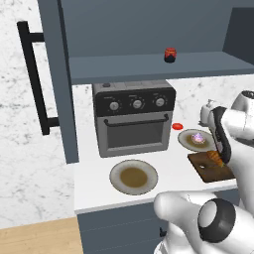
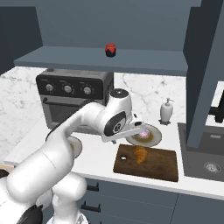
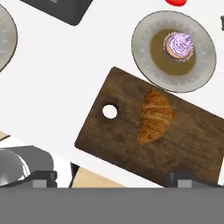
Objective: From the different types of pastries on the counter, select a croissant and place it on the cutting board. Then retrieve a jar of jam from the cabinet and place it alongside the croissant on the cutting board.
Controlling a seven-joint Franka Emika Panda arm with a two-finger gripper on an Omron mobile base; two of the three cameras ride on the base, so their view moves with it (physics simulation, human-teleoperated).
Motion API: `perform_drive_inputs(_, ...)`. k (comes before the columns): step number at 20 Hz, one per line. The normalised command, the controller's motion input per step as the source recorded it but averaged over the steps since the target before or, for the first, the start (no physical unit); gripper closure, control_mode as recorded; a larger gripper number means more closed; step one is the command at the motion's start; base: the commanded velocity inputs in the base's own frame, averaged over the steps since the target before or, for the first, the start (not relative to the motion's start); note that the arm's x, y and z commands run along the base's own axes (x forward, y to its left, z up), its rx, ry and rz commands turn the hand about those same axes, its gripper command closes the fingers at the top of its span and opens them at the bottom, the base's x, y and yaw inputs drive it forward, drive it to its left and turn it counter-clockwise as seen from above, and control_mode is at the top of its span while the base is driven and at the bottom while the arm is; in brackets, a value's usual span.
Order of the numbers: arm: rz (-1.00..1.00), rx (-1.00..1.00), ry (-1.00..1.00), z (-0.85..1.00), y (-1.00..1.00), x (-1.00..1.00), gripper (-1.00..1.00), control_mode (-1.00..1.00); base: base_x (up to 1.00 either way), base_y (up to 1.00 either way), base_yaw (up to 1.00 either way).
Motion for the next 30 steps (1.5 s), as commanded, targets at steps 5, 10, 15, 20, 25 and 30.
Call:
perform_drive_inputs(5, 0.00, -0.21, -0.28, 1.00, 0.74, -0.32, -1.00, -1.00, 0.00, 0.00, 0.00)
perform_drive_inputs(10, -0.06, -0.15, -0.20, 1.00, 0.91, -0.08, -1.00, -1.00, 0.00, 0.00, 0.00)
perform_drive_inputs(15, -0.27, 0.02, -0.06, 0.82, 0.60, 0.00, -1.00, -1.00, 0.00, 0.00, 0.00)
perform_drive_inputs(20, -0.38, 0.12, -0.02, 0.71, 0.10, 0.00, -1.00, -1.00, 0.00, 0.00, 0.00)
perform_drive_inputs(25, -0.49, 0.31, -0.20, 0.98, 0.00, 0.00, -1.00, -1.00, 0.00, 0.00, 0.00)
perform_drive_inputs(30, -0.38, 0.25, -0.40, 0.97, 0.00, 0.04, -1.00, -1.00, 0.00, 0.00, 0.00)
